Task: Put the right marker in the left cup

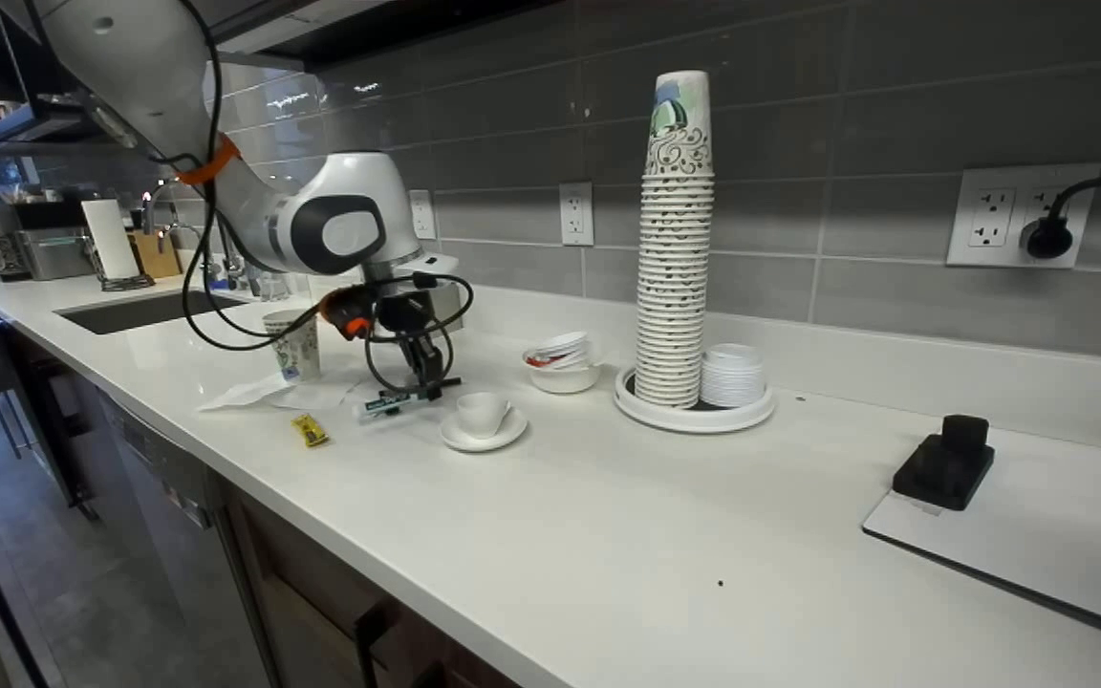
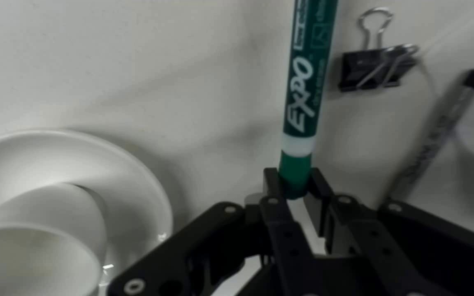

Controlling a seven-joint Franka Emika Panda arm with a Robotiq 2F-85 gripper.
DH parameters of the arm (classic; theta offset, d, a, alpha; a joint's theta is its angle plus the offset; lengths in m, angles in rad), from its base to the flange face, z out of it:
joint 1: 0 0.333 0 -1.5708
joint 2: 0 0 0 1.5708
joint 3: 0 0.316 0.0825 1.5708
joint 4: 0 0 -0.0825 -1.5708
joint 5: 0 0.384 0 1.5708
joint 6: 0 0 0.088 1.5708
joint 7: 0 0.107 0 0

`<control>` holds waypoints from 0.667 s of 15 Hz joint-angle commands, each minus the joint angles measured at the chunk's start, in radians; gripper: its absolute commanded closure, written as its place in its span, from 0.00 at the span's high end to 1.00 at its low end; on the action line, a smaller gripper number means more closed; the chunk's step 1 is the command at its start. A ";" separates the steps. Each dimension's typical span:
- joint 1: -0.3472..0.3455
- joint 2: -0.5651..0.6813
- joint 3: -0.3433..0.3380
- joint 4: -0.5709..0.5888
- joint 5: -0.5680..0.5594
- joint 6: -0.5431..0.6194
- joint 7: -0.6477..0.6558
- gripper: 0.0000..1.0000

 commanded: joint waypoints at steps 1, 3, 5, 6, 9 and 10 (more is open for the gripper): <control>-0.064 -0.222 0.089 -0.136 0.163 0.016 -0.261 0.05; -0.067 -0.336 0.103 -0.188 0.251 0.004 -0.410 0.05; -0.033 -0.437 0.092 -0.222 0.369 -0.014 -0.556 0.05; -0.001 -0.467 0.076 -0.237 0.447 0.007 -0.630 0.05; 0.112 -0.562 0.037 -0.247 0.641 0.032 -0.765 0.05; 0.149 -0.590 0.029 -0.248 0.694 0.049 -0.790 0.05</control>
